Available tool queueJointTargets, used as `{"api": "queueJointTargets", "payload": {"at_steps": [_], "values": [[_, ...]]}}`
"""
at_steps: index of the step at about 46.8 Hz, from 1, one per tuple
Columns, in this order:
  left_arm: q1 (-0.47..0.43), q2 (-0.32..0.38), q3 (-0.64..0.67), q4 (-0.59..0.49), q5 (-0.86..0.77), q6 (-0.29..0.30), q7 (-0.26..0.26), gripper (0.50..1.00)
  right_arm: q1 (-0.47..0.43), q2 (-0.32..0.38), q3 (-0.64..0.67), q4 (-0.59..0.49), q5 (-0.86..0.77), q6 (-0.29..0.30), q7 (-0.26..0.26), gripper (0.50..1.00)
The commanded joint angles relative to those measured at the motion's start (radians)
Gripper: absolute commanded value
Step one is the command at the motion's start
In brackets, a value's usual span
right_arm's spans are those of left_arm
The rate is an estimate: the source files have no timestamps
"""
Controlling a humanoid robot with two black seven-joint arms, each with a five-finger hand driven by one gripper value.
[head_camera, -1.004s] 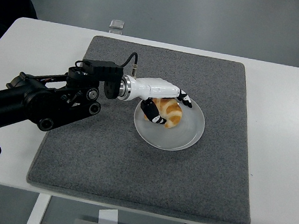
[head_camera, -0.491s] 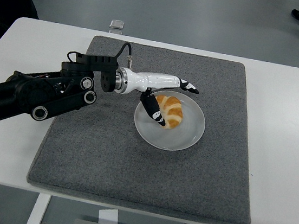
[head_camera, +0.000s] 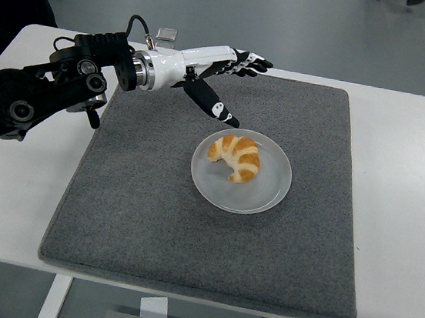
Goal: Place the bread on the plate
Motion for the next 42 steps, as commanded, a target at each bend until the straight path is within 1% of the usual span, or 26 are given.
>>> {"api": "queueJointTargets", "payload": {"at_steps": [1,6,9,17,22,25,30,38,42], "values": [[0.001,0.026,-0.003,0.0,-0.058,-0.006,0.0,1.0,0.0,0.0,0.0,0.0,0.0,0.0,0.001,0.952],[0.001,0.059,-0.008,0.0,-0.143,-0.013,0.0,1.0,0.0,0.0,0.0,0.0,0.0,0.0,0.001,0.952],[0.002,0.077,-0.008,0.008,-0.238,-0.013,0.0,1.0,0.0,0.0,0.0,0.0,0.0,0.0,0.001,0.952],[0.005,0.089,-0.009,0.103,-0.496,-0.014,-0.001,1.0,0.0,0.0,0.002,0.0,0.0,0.0,0.001,0.952],[0.005,0.091,-0.009,0.155,-0.582,-0.019,-0.003,1.0,0.0,0.0,0.0,0.0,0.0,0.0,0.001,0.952],[0.009,0.095,-0.011,0.173,-0.61,-0.034,-0.003,1.0,0.0,0.0,0.0,0.0,0.0,0.0,0.001,0.952],[0.048,0.1,-0.05,0.202,-0.691,-0.088,-0.003,1.0,0.0,0.0,0.0,0.0,0.0,0.0,0.001,0.952],[0.097,0.102,-0.133,0.293,-0.852,-0.236,0.002,1.0,0.0,0.0,0.0,0.0,0.0,0.0,0.001,0.952],[0.107,0.102,-0.136,0.343,-0.933,-0.276,0.003,1.0,0.0,0.0,0.0,0.0,0.0,0.002,0.001,0.952]]}}
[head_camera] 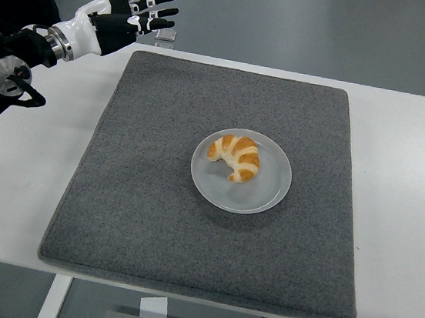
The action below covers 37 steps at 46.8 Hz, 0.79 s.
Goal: Place the bread on the plate
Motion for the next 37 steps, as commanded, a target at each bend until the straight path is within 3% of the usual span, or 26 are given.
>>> {"api": "queueJointTargets", "payload": {"at_steps": [1,8,28,37], "values": [[0.007,0.0,-0.001,0.046,-0.076,-0.033,0.004,1.0,0.0,0.0,0.0,0.0,0.002,0.001,-0.002,0.952],[0.019,-0.003,0.0,0.114,-0.162,-0.064,0.013,1.0,0.0,0.0,0.0,0.0,0.0,0.001,0.0,0.952],[0.013,-0.005,-0.003,0.135,-0.27,-0.059,0.114,1.0,-0.003,0.0,-0.002,0.011,0.003,0.003,-0.002,0.952],[0.012,-0.003,-0.003,0.163,-0.273,-0.055,0.121,1.0,-0.005,0.0,0.0,0.014,0.005,0.001,-0.005,0.952]]}}
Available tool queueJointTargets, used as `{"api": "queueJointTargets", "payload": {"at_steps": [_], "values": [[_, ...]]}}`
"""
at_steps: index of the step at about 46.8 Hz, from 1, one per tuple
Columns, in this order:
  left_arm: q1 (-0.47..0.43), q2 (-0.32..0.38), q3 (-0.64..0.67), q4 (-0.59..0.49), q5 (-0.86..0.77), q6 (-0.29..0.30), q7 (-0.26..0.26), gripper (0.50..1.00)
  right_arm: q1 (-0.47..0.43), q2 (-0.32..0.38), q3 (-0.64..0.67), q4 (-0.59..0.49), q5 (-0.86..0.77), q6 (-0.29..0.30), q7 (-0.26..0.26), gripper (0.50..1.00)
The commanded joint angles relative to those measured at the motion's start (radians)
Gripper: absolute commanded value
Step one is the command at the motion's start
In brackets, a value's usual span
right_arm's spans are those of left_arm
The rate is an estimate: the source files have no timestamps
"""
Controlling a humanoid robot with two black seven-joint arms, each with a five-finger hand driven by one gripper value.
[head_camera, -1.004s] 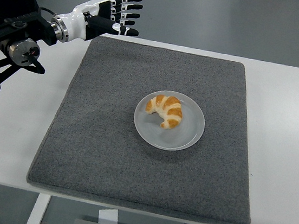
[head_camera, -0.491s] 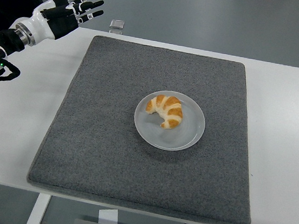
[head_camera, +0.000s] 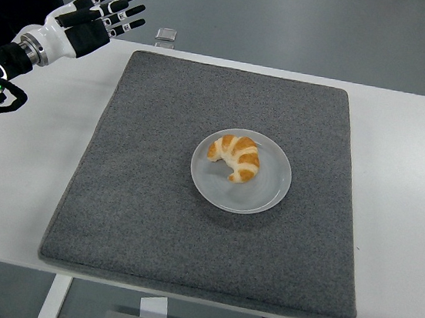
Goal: Place the bread on the plate
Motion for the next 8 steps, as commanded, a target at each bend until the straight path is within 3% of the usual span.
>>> {"api": "queueJointTargets", "payload": {"at_steps": [1,8], "values": [[-0.002,0.0,0.0,0.021,0.0,0.0,0.0,1.0,-0.002,0.0,0.001,0.0,0.0,-0.002,-0.001,0.952],[-0.006,0.002,-0.001,0.045,0.0,0.0,0.0,1.0,-0.003,0.0,0.001,0.0,0.0,-0.008,-0.001,0.952]]}}
